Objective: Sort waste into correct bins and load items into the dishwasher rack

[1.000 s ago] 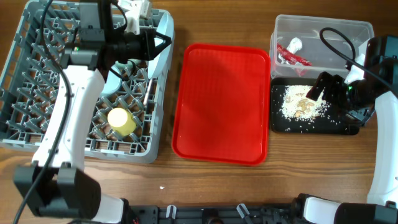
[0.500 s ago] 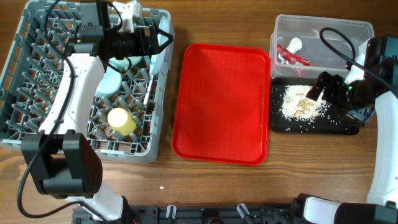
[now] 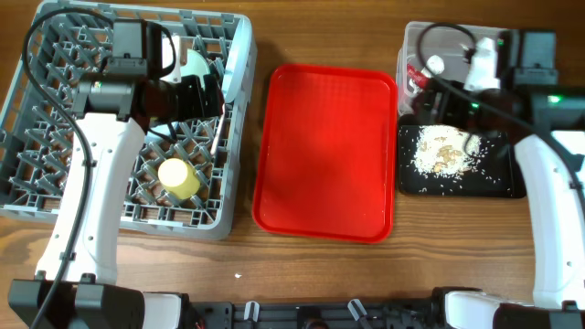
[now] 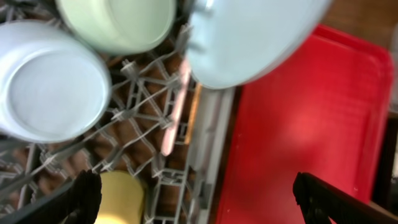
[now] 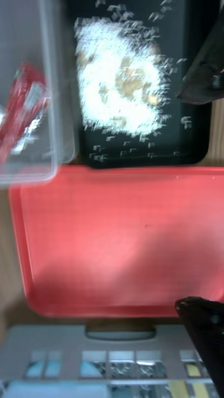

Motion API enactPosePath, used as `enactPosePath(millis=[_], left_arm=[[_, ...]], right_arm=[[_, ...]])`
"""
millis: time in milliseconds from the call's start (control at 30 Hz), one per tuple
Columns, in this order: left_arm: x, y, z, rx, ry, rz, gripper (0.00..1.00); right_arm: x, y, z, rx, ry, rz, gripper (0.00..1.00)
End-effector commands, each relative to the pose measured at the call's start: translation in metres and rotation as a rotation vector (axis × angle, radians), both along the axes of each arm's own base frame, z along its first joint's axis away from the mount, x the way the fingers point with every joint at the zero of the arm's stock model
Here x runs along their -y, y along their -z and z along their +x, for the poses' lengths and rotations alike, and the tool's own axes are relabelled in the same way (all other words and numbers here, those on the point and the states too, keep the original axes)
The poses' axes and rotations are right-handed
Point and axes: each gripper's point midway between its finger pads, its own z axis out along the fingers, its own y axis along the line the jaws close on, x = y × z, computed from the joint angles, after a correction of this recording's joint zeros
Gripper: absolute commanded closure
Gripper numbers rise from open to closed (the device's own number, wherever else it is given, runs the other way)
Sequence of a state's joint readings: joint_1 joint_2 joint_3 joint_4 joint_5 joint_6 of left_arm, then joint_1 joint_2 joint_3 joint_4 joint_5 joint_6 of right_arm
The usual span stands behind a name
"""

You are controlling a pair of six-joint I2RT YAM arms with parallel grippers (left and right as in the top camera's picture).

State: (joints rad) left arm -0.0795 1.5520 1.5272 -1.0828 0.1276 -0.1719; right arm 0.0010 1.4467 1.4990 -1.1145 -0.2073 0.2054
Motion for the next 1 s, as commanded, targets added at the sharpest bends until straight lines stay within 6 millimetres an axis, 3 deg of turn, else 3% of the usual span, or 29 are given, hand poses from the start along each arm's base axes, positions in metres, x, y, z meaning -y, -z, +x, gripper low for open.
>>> enactPosePath(millis=[0,100,233,367,500,667,767,967], left_arm=[[-0.015,0.010,-0.011,-0.064,-0.083,0.059,0.00],[-0.015,0.015,-0.026,-0.127,-0.079,0.063,0.00],[-0.015,0.015,-0.040,-0.140,-0.068,0.061,0.00],[-0.017,0.010,-0.060,0.000,-0.067,0.046,0.00],[-0.009,0.000,-0.096,0.222,0.002,-0.003,0.00],[-0.013,-0.010,-0.142,0.369,-0.001,-0.015,0.00],[-0.014,-0.018,-0.153,0.410,-0.001,-0.019,0.00],[-0.014,-0.018,-0.154,0.407,-0.001,-0.018,0.00]], right_arm=[[-0.007,-0.009,0.016,0.078,-0.036,-0.073,0.00],[-0.006,0.002,0.002,0.005,-0.049,-0.083,0.00],[-0.003,-0.003,-0.017,0.039,-0.044,-0.096,0.00],[0.002,-0.014,-0.047,0.169,-0.026,-0.103,0.00],[0.016,-0.024,-0.090,0.313,0.042,-0.137,0.01],[0.018,-0.022,-0.132,0.316,0.037,-0.142,0.00],[0.018,-0.020,-0.133,0.304,0.036,-0.143,0.00],[0.018,-0.014,-0.129,0.275,0.034,-0.145,0.00]])
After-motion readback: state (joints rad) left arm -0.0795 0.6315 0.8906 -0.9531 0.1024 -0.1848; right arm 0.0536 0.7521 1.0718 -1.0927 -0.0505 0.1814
